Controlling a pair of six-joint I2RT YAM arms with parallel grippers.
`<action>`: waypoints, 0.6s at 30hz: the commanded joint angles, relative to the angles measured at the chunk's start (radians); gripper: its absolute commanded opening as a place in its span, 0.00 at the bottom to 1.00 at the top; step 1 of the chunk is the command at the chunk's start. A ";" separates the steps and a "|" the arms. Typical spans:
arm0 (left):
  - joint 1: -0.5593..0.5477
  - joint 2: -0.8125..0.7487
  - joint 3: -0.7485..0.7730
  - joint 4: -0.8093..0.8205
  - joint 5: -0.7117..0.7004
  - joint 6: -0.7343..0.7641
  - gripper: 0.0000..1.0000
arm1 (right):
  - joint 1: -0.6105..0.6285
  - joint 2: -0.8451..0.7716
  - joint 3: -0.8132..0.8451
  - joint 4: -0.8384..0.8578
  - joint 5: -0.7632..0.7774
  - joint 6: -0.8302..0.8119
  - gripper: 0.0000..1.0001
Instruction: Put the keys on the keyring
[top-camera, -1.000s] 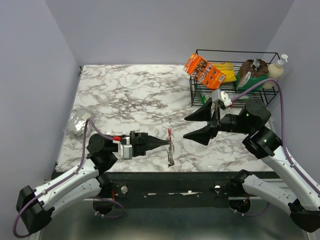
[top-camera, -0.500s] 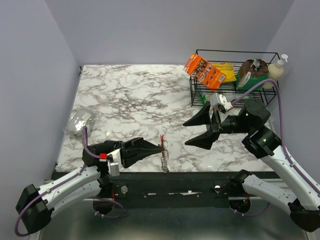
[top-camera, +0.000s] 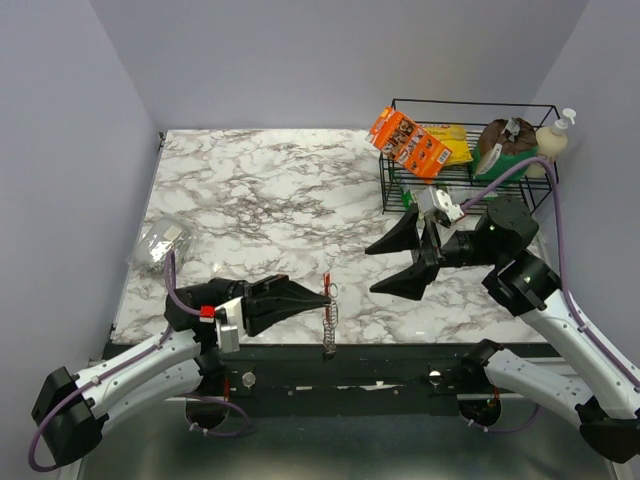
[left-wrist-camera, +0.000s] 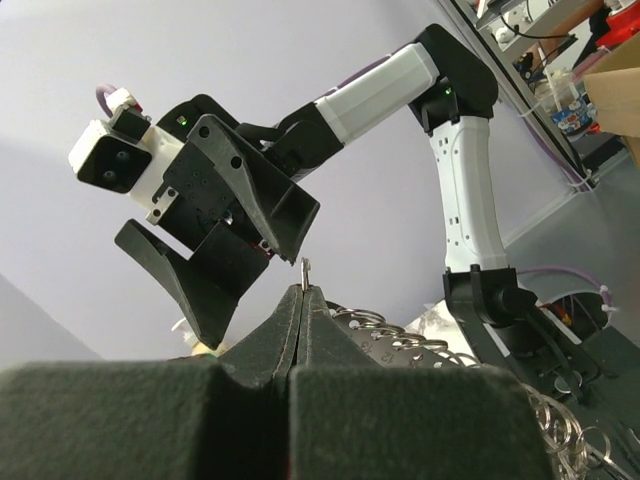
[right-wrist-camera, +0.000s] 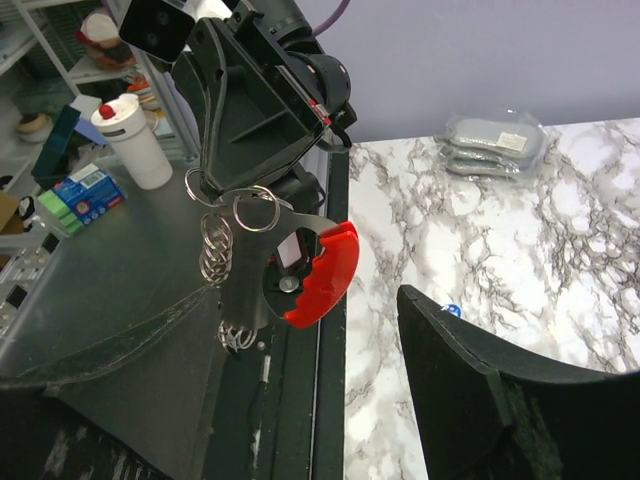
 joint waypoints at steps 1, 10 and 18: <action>-0.005 -0.017 0.083 -0.123 0.029 0.033 0.00 | -0.004 0.005 0.019 0.017 -0.025 -0.010 0.79; -0.005 -0.020 0.278 -0.749 0.083 0.209 0.00 | -0.004 0.042 0.042 -0.016 0.003 0.014 0.78; -0.005 -0.089 0.218 -0.705 0.040 0.271 0.00 | -0.011 0.102 -0.004 0.197 -0.006 0.398 0.65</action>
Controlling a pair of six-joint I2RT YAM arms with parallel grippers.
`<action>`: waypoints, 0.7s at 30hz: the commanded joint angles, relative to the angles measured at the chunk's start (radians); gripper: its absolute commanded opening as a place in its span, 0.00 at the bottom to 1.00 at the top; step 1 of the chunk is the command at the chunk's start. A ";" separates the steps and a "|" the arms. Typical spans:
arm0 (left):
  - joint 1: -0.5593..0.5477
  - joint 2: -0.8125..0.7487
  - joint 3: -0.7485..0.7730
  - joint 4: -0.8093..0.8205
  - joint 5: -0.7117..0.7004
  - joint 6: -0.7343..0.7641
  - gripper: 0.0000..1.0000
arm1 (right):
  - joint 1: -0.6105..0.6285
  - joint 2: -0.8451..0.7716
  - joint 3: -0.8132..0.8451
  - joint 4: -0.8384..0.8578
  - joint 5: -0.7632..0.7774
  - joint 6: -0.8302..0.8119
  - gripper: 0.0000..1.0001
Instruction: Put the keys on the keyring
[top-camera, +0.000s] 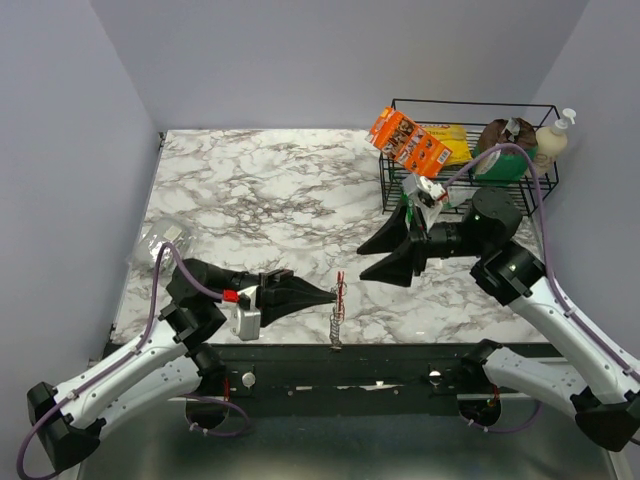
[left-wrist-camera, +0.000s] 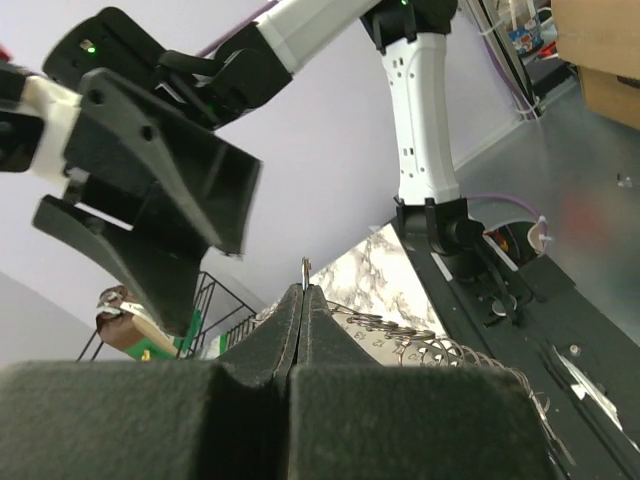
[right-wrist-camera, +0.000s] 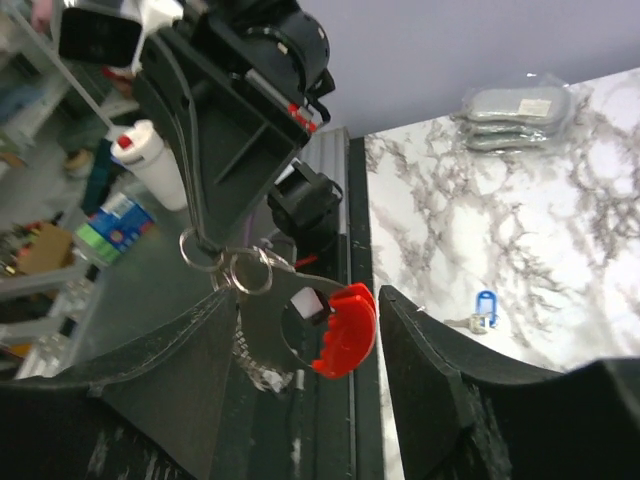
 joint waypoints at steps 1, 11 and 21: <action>-0.007 -0.041 -0.013 -0.021 -0.013 0.077 0.00 | -0.008 0.041 -0.034 0.235 -0.050 0.330 0.64; -0.007 -0.064 -0.027 -0.033 -0.082 0.167 0.00 | -0.010 0.115 -0.045 0.406 -0.090 0.637 0.62; -0.007 -0.064 -0.027 -0.041 -0.112 0.215 0.00 | -0.007 0.144 -0.010 0.227 -0.059 0.663 0.54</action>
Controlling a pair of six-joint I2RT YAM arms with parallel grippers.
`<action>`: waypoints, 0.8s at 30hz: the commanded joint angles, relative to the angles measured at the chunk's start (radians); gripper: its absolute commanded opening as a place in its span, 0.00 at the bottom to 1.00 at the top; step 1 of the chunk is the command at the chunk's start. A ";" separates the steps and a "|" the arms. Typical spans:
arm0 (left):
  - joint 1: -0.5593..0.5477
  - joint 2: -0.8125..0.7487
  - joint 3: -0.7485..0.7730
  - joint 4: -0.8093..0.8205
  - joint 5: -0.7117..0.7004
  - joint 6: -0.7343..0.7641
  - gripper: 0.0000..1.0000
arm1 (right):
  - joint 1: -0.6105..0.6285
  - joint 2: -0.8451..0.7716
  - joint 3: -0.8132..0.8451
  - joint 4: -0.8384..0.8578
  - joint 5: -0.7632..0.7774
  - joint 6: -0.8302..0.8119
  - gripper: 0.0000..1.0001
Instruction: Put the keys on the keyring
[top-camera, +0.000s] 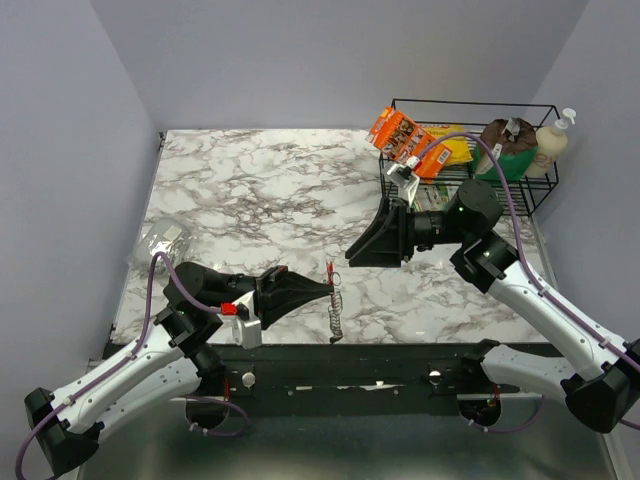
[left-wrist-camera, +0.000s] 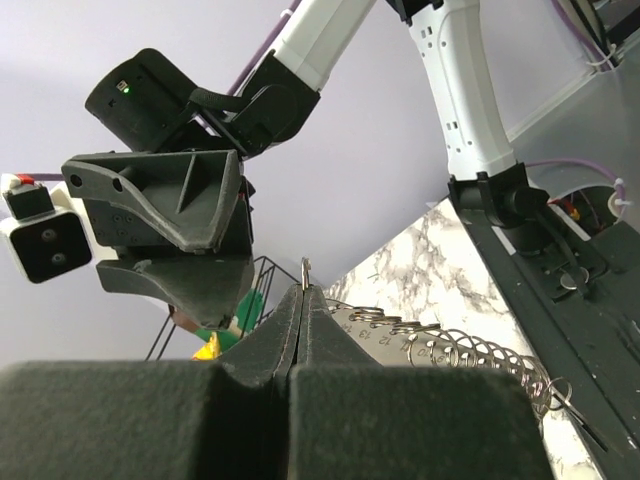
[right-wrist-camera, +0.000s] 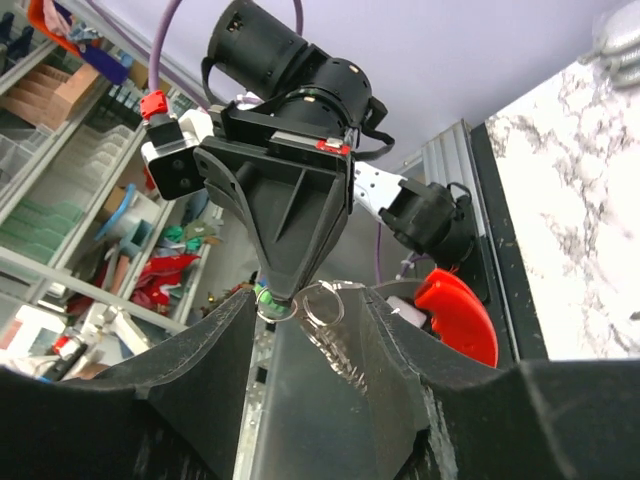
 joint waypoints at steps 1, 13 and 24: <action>-0.007 -0.011 -0.002 0.019 -0.039 0.042 0.00 | -0.003 0.012 0.025 -0.093 0.012 0.024 0.54; -0.008 -0.005 0.009 0.027 -0.041 0.057 0.00 | -0.001 0.038 0.013 -0.127 -0.008 0.032 0.62; -0.016 0.005 0.010 0.047 -0.047 0.060 0.00 | 0.037 0.058 0.002 -0.031 -0.046 0.090 0.65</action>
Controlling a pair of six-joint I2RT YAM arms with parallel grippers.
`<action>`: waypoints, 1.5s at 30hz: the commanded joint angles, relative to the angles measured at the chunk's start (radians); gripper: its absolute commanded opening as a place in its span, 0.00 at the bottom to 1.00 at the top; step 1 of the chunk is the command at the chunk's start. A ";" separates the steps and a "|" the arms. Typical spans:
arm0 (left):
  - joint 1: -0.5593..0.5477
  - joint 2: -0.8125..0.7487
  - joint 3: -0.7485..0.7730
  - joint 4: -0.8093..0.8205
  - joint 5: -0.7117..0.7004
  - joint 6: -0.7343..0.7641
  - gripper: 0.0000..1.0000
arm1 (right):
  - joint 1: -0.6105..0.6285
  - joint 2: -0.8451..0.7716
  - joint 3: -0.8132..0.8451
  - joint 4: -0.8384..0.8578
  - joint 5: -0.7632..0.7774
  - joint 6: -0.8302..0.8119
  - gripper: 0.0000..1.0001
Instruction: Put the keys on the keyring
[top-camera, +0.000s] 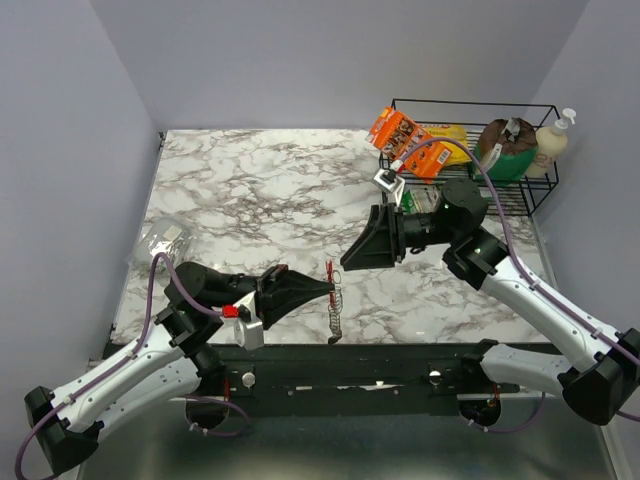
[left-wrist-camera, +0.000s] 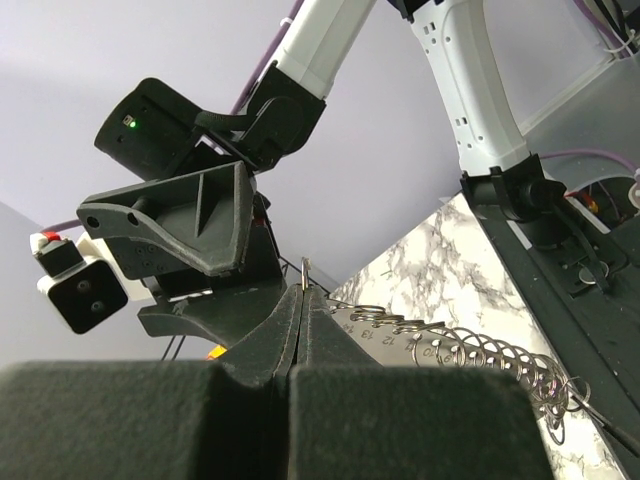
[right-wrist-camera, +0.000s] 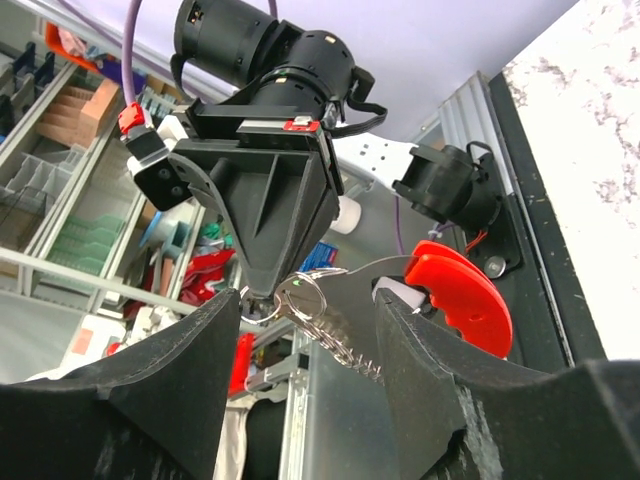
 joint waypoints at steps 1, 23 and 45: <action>-0.009 0.000 0.010 0.051 -0.029 0.017 0.00 | 0.024 0.018 0.000 0.035 -0.040 0.025 0.65; -0.020 -0.012 -0.008 0.037 -0.075 0.049 0.00 | 0.050 0.022 -0.017 0.179 -0.110 0.129 0.46; -0.031 -0.012 0.004 0.019 -0.078 0.052 0.00 | 0.053 0.024 0.055 -0.077 -0.041 -0.068 0.00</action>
